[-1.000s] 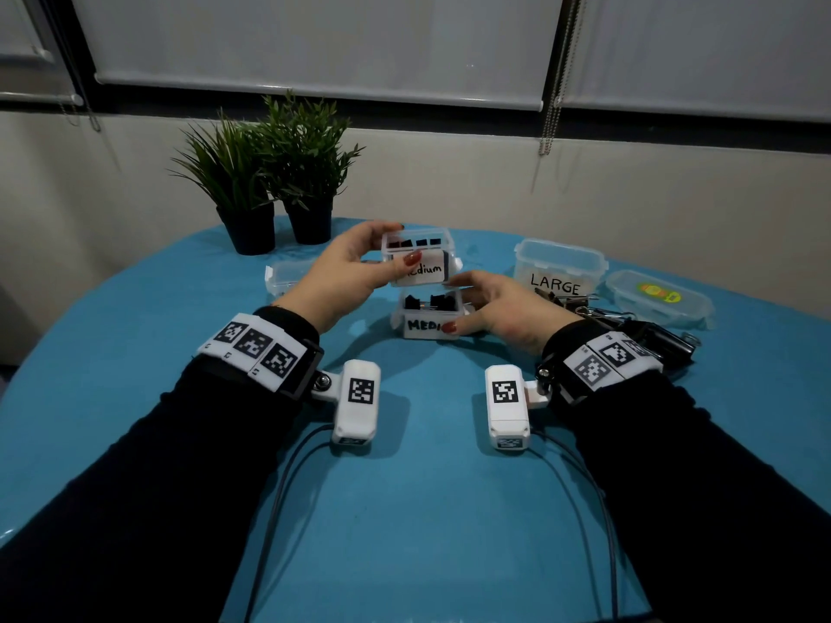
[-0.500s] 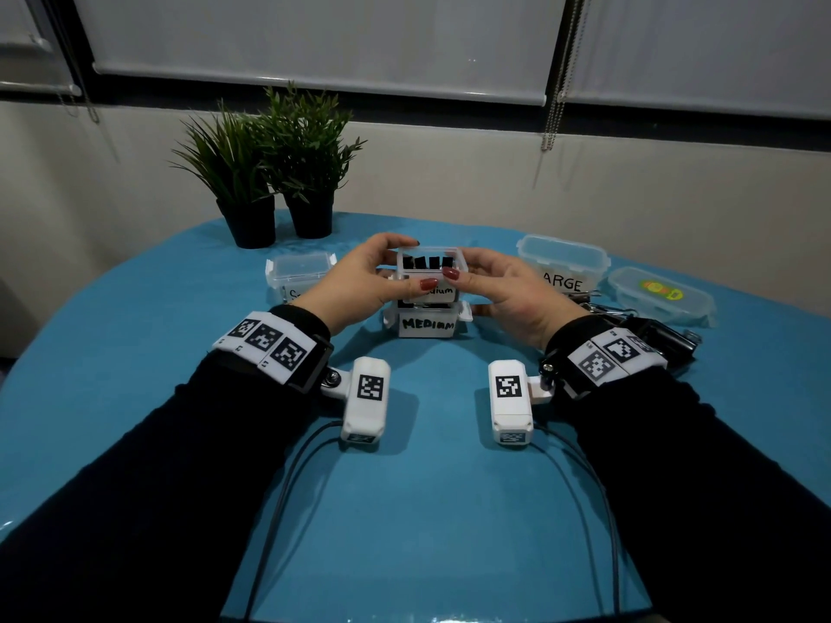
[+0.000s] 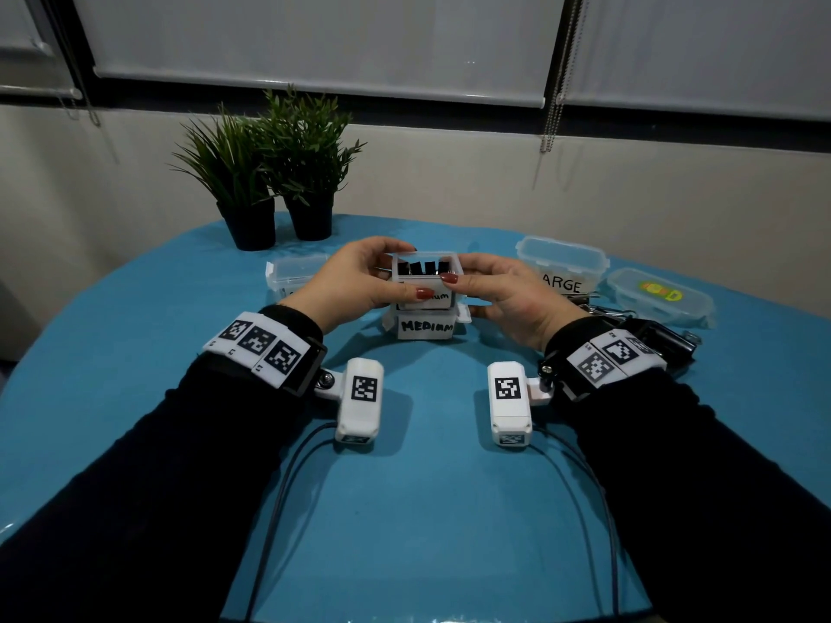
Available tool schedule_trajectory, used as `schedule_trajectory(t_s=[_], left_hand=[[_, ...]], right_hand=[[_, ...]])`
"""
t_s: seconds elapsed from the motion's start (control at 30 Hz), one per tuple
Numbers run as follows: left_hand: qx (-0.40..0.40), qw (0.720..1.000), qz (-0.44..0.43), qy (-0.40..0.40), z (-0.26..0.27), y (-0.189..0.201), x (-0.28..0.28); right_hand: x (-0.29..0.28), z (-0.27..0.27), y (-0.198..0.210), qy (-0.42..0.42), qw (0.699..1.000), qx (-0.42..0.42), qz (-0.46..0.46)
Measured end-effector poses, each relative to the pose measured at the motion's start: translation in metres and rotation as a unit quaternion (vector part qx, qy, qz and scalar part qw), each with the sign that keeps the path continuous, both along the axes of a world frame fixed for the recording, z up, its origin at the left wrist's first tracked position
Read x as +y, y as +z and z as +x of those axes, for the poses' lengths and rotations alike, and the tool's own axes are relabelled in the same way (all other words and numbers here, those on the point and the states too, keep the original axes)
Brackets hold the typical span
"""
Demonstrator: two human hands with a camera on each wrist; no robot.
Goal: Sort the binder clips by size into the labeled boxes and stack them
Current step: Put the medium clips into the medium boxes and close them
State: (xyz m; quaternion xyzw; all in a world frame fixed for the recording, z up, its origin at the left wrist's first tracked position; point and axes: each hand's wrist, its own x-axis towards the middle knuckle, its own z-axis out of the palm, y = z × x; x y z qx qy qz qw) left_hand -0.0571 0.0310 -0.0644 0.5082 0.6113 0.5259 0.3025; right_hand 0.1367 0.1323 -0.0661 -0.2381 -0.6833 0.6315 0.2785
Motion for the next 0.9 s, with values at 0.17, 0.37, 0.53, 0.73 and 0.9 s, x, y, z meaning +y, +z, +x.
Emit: schedule_trajectory(t_s=[0.17,0.37,0.53,0.73,0.9], left_hand=[[-0.001,1.0,-0.003,-0.003,0.0,0.001,-0.003],[0.041,0.999,-0.013,0.004,0.002,0.004,-0.003],[0.091,0.996,-0.017,0.007,0.002,0.003,-0.001],[0.138,0.99,-0.006,-0.012,0.012,0.002,-0.001],[0.129,0.991,-0.016,-0.019,0.012,0.002,-0.001]], right_hand=[[0.0,0.0,0.001,0.003,1.0,-0.008,-0.004],[0.001,0.0,0.002,0.0,1.0,-0.012,-0.019],[0.001,-0.003,0.002,-0.032,0.999,-0.008,-0.019],[0.003,-0.001,0.002,-0.058,0.998,-0.02,-0.022],[0.01,0.0,0.001,-0.1,0.992,-0.051,-0.061]])
